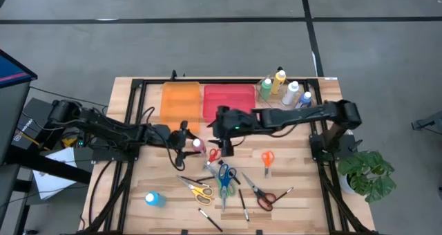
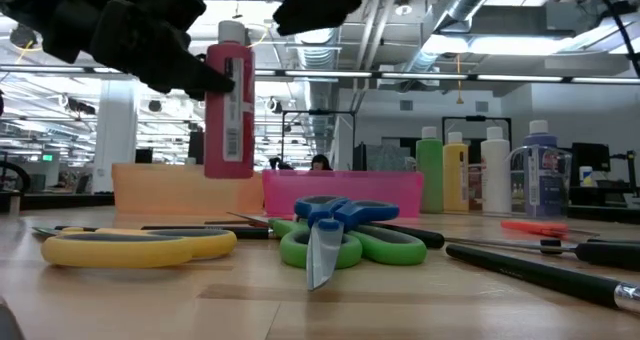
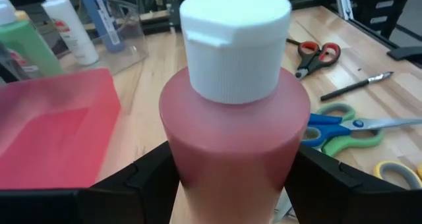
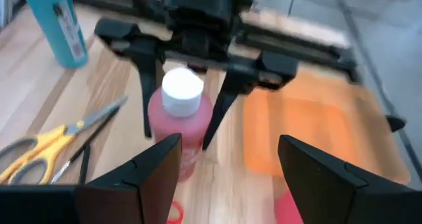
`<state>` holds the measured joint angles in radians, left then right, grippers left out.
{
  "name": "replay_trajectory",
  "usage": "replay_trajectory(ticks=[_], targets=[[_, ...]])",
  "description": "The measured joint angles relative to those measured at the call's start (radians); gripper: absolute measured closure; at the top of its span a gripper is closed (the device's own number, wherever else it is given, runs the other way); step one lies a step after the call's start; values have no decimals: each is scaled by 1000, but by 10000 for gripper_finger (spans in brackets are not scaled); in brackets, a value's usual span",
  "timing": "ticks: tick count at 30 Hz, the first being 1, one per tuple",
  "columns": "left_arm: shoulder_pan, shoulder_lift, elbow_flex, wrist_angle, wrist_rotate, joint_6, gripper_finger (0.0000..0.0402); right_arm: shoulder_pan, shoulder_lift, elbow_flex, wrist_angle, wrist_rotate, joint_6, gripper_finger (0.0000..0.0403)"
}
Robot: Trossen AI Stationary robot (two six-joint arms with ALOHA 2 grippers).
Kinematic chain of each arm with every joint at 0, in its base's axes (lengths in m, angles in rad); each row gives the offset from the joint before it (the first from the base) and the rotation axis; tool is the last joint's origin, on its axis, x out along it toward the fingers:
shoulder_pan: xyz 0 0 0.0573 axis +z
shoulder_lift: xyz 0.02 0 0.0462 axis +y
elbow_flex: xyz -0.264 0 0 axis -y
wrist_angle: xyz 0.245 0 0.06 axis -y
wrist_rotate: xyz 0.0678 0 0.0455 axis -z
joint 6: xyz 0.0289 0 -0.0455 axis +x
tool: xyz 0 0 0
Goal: Pick & Place Paint Supplies
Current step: Put the pink paint bottle into the transparent bin
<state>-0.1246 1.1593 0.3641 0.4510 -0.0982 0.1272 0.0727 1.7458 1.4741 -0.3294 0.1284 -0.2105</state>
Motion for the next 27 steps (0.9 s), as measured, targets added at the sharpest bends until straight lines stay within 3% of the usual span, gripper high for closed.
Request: replay_trajectory(ticks=[3,8,12,27], targets=[[0,3,-1,-5,0,0,169,0,67,100,-68,-10,-11,153],[0,-1,-1,0,-3,18,169,-1,159,188,-130,-119,-30,153],[0,5,-1,-5,-3,19,169,5,188,243,-169,-129,-37,153],[0,16,-1,2,2,19,169,-3,191,234,-76,-188,-71,153]])
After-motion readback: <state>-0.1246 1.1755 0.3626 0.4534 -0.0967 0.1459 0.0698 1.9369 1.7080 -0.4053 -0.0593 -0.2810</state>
